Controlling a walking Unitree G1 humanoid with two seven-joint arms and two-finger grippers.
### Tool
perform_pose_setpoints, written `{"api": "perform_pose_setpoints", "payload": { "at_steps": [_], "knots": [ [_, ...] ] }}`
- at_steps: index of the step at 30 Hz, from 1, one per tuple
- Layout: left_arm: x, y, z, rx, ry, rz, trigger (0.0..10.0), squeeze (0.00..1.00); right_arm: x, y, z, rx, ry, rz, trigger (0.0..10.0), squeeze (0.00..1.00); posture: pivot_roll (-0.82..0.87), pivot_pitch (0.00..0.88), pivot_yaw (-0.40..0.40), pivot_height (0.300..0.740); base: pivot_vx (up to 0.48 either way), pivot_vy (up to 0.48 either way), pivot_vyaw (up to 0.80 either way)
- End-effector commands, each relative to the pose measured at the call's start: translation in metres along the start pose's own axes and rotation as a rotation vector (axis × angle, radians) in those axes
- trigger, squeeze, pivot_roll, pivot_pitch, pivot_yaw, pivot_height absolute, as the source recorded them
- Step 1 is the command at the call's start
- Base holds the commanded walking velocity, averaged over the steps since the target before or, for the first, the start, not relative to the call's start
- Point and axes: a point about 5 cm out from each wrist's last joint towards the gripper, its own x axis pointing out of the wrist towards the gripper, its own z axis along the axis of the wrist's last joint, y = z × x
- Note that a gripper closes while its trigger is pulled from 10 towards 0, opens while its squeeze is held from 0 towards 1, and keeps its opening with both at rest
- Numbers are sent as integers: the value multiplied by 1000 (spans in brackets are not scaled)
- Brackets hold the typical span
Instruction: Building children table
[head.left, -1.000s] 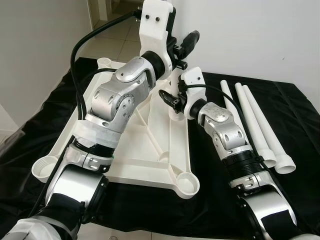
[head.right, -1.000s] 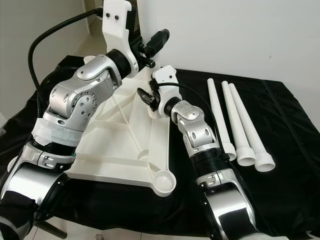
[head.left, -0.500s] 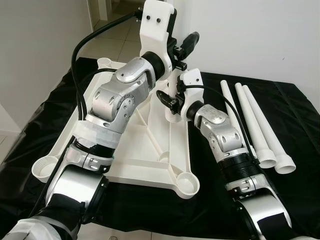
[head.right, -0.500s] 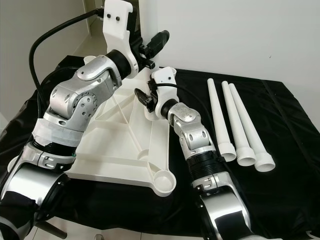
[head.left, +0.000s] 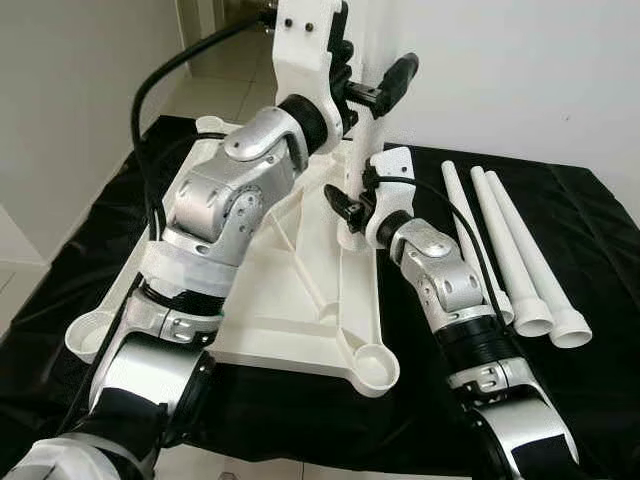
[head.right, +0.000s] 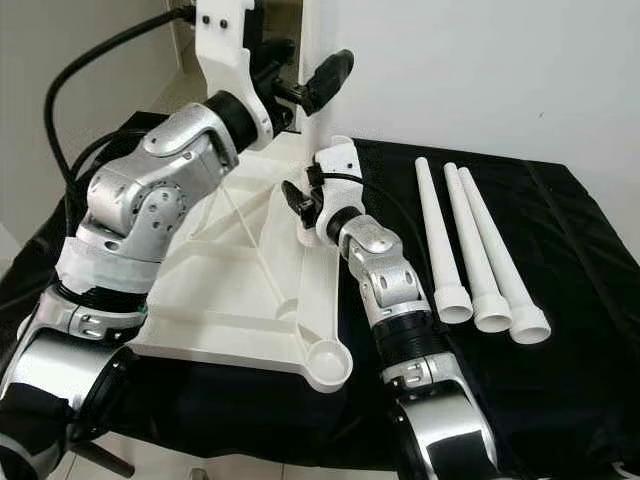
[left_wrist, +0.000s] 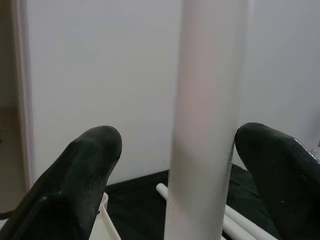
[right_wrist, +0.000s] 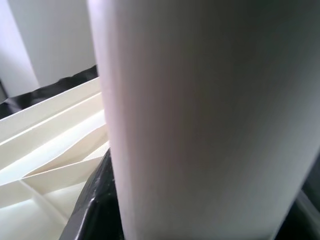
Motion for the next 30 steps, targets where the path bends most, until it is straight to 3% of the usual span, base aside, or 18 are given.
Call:
{"api": "perform_pose_setpoints", "payload": {
  "at_steps": [1,11,14,16,17,19,22,25,26,30],
  "knots": [
    [-3,-8,4,-7,-8,-172,10000,0,-2,-4,-1,34,-11,-34,10000,0,59,2,-48,740,0,0,0],
    [-14,17,16,-28,-47,-88,10000,0,-7,-11,-2,73,-23,-98,10000,0,63,12,-43,740,0,0,0],
    [-29,42,20,33,-50,12,10000,0,-12,-17,-1,95,-47,-140,10000,0,61,19,-36,740,0,0,0],
    [-29,42,20,33,-50,12,10000,0,-12,-17,-1,95,-47,-140,10000,0,61,19,-36,740,0,0,0],
    [-48,57,9,73,-10,78,10000,0,-17,-21,-2,102,-57,-186,10000,0,44,30,-6,740,0,0,0],
    [-63,67,-4,106,39,142,10000,0,-23,-23,-4,104,-66,-229,10000,0,42,35,-1,740,0,0,0],
    [-68,71,-9,116,57,168,10000,0,-24,-23,-5,108,-67,-238,10000,0,42,35,-1,740,0,0,0],
    [-89,85,-30,119,118,301,10000,0,-36,-20,-10,81,-94,-240,10000,0,39,40,13,740,0,0,0],
    [-104,95,-41,110,157,389,10000,0,-47,-19,-14,100,-107,-215,10000,0,39,42,19,740,0,0,0],
    [-117,102,-47,104,183,446,10000,0,-56,-20,-15,130,-125,-215,10000,0,38,42,24,740,0,0,0]
  ]
}}
